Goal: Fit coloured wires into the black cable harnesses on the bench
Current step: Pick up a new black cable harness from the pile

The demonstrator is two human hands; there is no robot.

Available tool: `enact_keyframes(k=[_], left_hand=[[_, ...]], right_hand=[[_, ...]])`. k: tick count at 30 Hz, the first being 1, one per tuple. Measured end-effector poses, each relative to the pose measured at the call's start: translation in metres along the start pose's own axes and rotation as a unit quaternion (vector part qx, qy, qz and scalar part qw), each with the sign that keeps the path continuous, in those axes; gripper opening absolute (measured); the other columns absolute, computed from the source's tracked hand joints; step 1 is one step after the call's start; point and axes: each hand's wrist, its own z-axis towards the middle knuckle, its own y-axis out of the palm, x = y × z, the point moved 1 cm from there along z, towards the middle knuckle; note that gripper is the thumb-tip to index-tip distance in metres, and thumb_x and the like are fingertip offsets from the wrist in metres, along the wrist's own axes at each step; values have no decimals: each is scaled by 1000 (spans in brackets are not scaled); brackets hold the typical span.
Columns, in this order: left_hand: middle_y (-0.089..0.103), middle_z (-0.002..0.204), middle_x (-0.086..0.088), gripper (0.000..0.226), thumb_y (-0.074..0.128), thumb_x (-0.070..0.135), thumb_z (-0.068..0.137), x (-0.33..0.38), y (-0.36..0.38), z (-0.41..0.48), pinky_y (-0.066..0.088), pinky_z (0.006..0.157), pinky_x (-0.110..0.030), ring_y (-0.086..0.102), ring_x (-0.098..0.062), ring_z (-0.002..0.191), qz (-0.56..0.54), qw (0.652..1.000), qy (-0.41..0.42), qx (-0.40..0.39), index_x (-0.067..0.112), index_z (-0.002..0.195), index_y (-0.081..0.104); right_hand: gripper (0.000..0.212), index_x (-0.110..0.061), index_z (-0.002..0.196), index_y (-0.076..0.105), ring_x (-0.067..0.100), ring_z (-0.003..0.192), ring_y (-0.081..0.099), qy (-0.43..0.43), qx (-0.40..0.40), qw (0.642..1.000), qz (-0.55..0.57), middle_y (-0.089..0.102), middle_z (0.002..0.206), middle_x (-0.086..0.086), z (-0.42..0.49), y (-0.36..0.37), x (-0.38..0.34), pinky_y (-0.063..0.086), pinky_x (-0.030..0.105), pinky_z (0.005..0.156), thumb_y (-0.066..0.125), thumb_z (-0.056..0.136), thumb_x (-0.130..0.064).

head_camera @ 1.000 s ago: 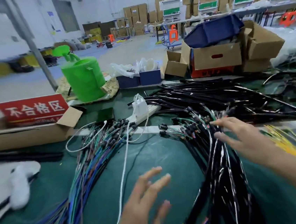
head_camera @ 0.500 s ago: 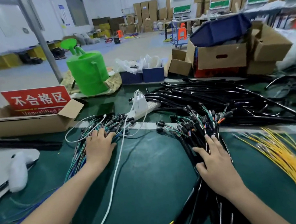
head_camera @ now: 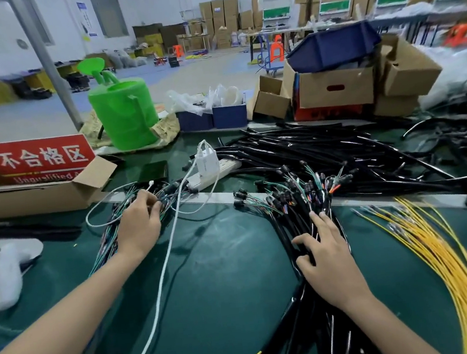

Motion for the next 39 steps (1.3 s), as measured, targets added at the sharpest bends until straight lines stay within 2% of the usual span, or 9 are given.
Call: enact_keyframes(k=[3, 7, 13, 16, 21, 26, 29, 34, 39], left_hand=[[65, 80, 1, 2, 52, 14, 95, 0, -7, 2, 45, 65, -33, 59, -21, 65, -51, 997, -64, 10, 12, 93, 51], [63, 95, -3, 18, 70, 17, 84, -11, -17, 0, 52, 65, -32, 65, -24, 66, -57, 988, -140, -16, 11, 99, 60], [66, 88, -6, 14, 72, 24, 83, -24, -30, -21, 45, 68, -32, 56, -20, 71, 101, 993, -54, -4, 12, 90, 72], [64, 79, -4, 18, 75, 13, 79, -26, -31, -29, 47, 70, -32, 55, -19, 70, 125, 990, -39, -59, 10, 97, 72], [59, 75, -1, 13, 69, 4, 76, -27, -37, -40, 45, 68, -32, 58, -24, 73, 120, 988, -58, -83, 15, 82, 67], [62, 78, 6, 12, 66, 14, 81, -16, -43, -30, 50, 68, -34, 58, -16, 74, 87, 991, -35, -96, 25, 77, 61], [58, 92, 3, 11, 66, 30, 85, -14, -37, -34, 50, 74, -35, 57, -19, 89, 208, 958, -28, -198, 22, 91, 60], [58, 101, 0, 16, 53, 32, 93, -11, -25, -38, 45, 68, -32, 59, -24, 93, 351, 917, 6, -187, 17, 97, 58], [62, 82, -4, 9, 60, 16, 88, -7, -43, -26, 41, 66, -31, 56, -24, 77, 124, 989, -33, -76, 16, 79, 60]], right_hand=[[24, -25, 107, 64, 12, 146, -2, 2, 3, 1000, 5, 18, 157, 5, 0, 0, 1, 10, 34, 116, 56, 85, -17], [23, -25, 105, 64, 11, 145, -2, 2, 4, 1000, 8, 18, 157, 4, 0, 0, 1, 10, 34, 115, 56, 85, -17], [23, -26, 105, 64, 11, 145, -2, -2, 8, 1000, 7, 18, 157, 3, 0, 0, 1, 10, 32, 115, 56, 85, -17], [23, -25, 105, 64, 11, 145, -2, -2, 7, 1000, 5, 18, 157, 3, 0, 0, 1, 9, 31, 115, 56, 85, -17], [23, -25, 104, 66, 11, 145, 0, 2, 9, 1000, 10, 20, 157, 3, -1, 0, 1, 11, 34, 115, 57, 84, -16], [22, -24, 103, 66, 11, 145, 2, 0, 6, 1000, 8, 23, 156, 3, 0, -1, 1, 12, 35, 115, 58, 84, -16], [22, -23, 103, 67, 11, 145, 3, 1, 6, 1000, 2, 34, 151, -2, 0, 0, 2, 14, 36, 113, 58, 85, -15], [24, -21, 105, 68, 13, 144, 12, -2, 13, 1000, -5, 53, 133, -10, -1, -1, 2, 16, 33, 111, 58, 85, -13], [24, -21, 105, 69, 13, 143, 13, -4, 17, 1000, -1, 56, 129, -11, 0, 0, 3, 17, 33, 111, 58, 85, -13]])
